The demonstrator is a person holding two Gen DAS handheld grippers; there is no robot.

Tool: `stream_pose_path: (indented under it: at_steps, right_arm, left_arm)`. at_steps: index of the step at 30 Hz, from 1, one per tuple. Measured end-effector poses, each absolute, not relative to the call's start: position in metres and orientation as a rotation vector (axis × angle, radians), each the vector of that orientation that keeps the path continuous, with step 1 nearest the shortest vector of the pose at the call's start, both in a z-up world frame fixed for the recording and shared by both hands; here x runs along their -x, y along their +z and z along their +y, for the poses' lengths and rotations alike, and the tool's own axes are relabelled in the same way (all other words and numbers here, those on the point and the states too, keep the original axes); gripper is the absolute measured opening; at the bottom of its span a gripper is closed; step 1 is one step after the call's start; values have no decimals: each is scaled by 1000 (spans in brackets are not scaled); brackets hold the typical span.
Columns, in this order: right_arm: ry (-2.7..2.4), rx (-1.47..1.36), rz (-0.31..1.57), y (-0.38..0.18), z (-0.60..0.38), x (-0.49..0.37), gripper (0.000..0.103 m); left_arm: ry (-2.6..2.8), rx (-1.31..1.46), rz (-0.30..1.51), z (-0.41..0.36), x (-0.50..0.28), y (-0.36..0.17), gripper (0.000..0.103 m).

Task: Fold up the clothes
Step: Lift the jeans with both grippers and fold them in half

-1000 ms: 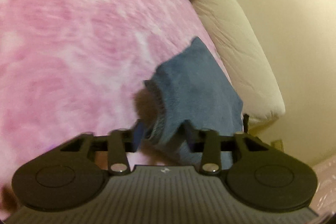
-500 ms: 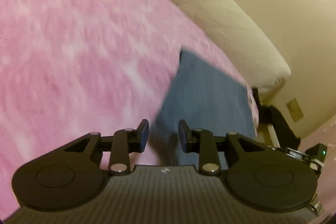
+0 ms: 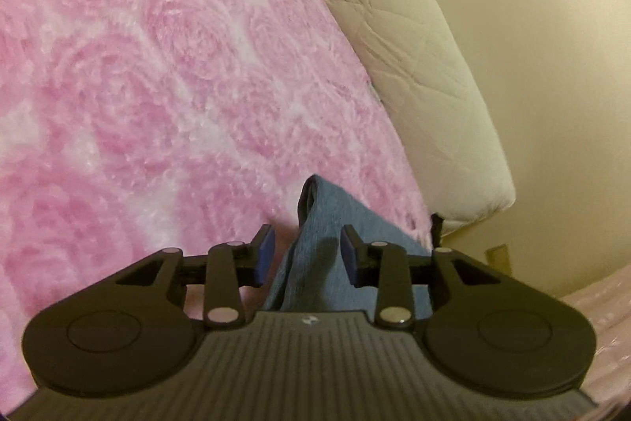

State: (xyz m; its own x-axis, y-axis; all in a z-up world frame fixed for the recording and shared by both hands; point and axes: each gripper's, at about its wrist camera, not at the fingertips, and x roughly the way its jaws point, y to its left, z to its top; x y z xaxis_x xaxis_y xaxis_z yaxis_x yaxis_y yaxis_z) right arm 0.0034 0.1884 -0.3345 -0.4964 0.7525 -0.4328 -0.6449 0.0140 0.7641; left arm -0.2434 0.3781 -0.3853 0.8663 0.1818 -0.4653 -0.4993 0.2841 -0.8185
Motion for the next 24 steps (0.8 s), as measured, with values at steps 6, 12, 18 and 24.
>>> stream_pose_path:
  at_steps: [6, 12, 18, 24]
  right_arm:
    - [1694, -200, 1322, -354, 202, -16, 22]
    - [1675, -232, 1226, -340, 192, -18, 22]
    - [1719, -198, 1259, -342, 204, -15, 22]
    - [1747, -187, 1286, -354, 209, -9, 22]
  left_arm:
    - [444, 1227, 300, 384, 237, -391, 30]
    - [436, 1255, 274, 388, 237, -392, 30]
    - [394, 1280, 263, 389, 231, -396, 30]
    - [362, 1252, 242, 389, 231, -393, 10]
